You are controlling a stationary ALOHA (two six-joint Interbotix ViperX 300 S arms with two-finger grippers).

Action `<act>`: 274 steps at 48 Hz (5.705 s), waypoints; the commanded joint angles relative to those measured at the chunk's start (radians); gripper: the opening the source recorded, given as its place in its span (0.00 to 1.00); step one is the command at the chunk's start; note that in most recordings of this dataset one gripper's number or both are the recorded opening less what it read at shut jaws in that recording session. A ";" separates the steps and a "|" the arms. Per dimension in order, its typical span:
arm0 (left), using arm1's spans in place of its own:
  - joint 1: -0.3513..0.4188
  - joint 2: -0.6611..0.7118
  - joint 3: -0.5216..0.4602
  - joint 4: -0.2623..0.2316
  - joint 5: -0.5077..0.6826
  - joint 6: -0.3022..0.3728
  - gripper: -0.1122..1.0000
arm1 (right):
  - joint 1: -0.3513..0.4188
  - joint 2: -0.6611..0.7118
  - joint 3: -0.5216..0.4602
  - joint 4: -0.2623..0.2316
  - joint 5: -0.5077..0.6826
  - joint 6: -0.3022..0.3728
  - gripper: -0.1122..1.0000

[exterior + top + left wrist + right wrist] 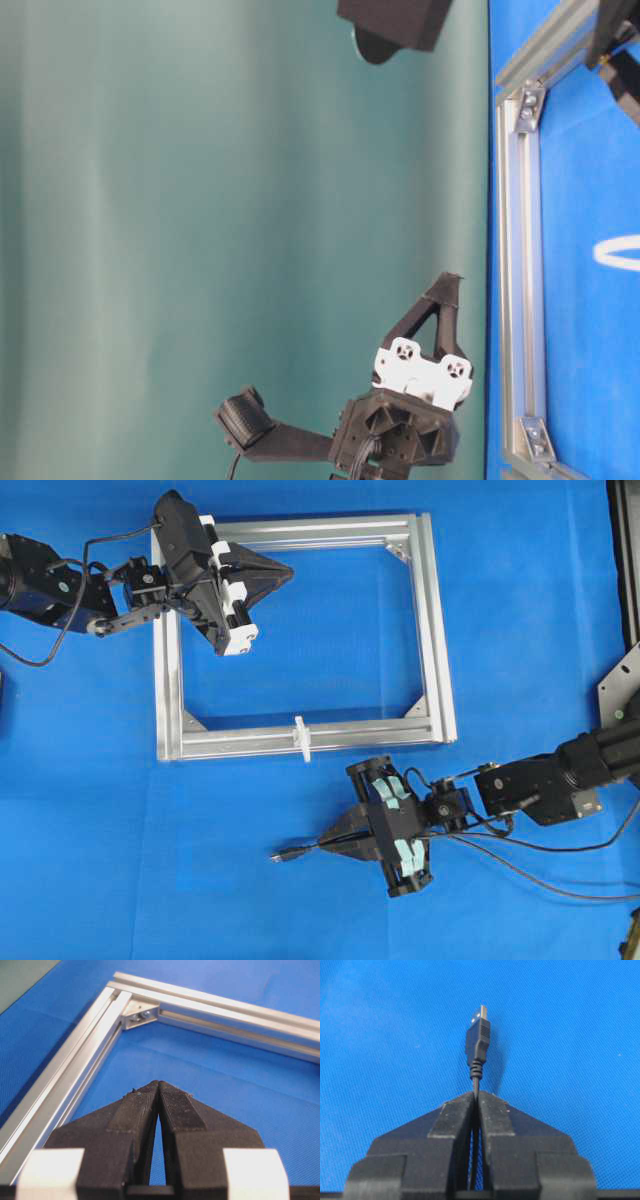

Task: Insert the wire through the string loop located in the center.
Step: 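Lift the USB cable with the right gripper, plug end pointing left, then move the right gripper left, bringing the USB plug to the white loop, then push the USB plug through the white zip-tie loop with the right gripper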

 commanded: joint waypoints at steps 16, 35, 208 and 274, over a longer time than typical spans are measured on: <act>0.002 -0.034 -0.008 0.003 -0.002 -0.002 0.10 | 0.006 -0.155 -0.021 -0.002 0.114 0.006 0.08; 0.002 -0.034 -0.008 0.003 -0.002 -0.002 0.10 | 0.006 -0.245 -0.034 0.000 0.202 0.005 0.08; -0.003 -0.038 0.006 0.003 -0.002 -0.003 0.10 | -0.224 -0.414 0.245 0.006 0.161 -0.003 0.08; -0.003 -0.037 0.006 0.003 -0.003 -0.003 0.10 | -0.225 -0.414 0.245 0.006 0.161 -0.003 0.08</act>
